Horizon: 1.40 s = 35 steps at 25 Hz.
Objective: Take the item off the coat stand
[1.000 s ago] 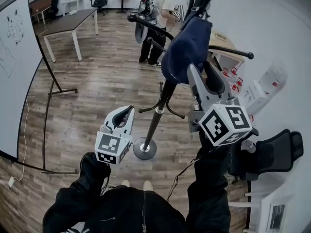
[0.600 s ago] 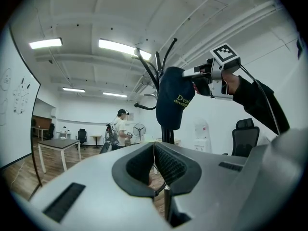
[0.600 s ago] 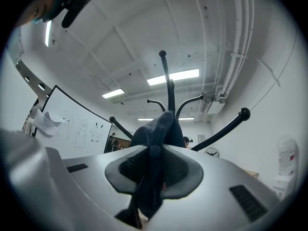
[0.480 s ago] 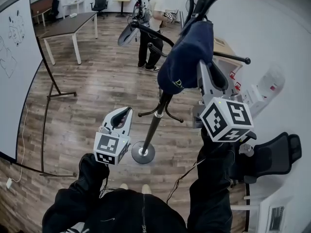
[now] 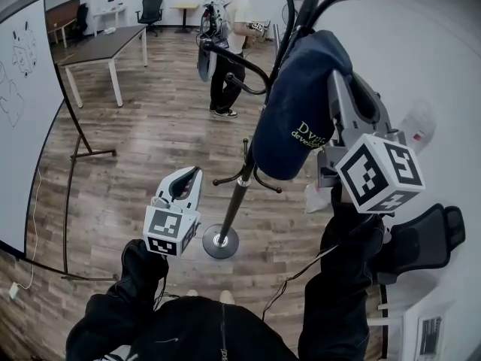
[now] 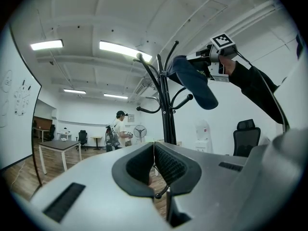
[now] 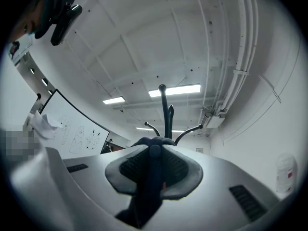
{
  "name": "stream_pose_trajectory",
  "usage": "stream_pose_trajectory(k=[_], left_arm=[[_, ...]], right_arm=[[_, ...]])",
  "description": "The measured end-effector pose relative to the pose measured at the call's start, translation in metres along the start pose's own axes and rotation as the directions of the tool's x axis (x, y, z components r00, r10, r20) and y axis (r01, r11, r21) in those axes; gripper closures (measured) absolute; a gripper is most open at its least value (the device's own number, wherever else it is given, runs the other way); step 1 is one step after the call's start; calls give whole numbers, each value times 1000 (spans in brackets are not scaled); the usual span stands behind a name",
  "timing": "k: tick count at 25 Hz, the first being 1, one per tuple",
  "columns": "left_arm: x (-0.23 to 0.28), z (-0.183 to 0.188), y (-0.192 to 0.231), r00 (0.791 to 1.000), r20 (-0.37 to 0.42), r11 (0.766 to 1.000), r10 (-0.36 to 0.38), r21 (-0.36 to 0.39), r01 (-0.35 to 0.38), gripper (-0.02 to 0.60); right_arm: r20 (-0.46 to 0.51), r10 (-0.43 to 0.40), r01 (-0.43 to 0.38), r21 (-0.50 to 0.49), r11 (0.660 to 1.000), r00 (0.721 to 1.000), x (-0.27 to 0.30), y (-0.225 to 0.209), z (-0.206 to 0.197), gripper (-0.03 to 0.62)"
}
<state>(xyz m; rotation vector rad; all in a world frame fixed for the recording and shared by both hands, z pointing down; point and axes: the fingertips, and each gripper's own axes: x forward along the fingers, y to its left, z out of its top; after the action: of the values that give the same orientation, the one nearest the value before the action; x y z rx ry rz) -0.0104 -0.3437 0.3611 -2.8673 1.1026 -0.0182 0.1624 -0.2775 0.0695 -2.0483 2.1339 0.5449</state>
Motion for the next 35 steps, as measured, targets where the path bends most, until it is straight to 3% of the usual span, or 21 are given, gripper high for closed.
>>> stream_pose_trajectory(k=[8, 26, 30, 35], left_arm=[[-6, 7, 6, 1000, 13, 1000, -4, -3, 4, 558], [-11, 5, 23, 999, 25, 999, 28, -38, -27, 558], [-11, 3, 28, 999, 25, 998, 36, -44, -35, 558], [-15, 5, 38, 999, 31, 998, 36, -43, -35, 558]], right_arm=[[27, -12, 14, -52, 999, 1000, 3, 3, 46, 508], [101, -48, 58, -96, 994, 994, 23, -6, 89, 508], [188, -67, 90, -114, 989, 980, 15, -4, 117, 508], [255, 55, 0, -209, 978, 965, -9, 29, 184, 508]])
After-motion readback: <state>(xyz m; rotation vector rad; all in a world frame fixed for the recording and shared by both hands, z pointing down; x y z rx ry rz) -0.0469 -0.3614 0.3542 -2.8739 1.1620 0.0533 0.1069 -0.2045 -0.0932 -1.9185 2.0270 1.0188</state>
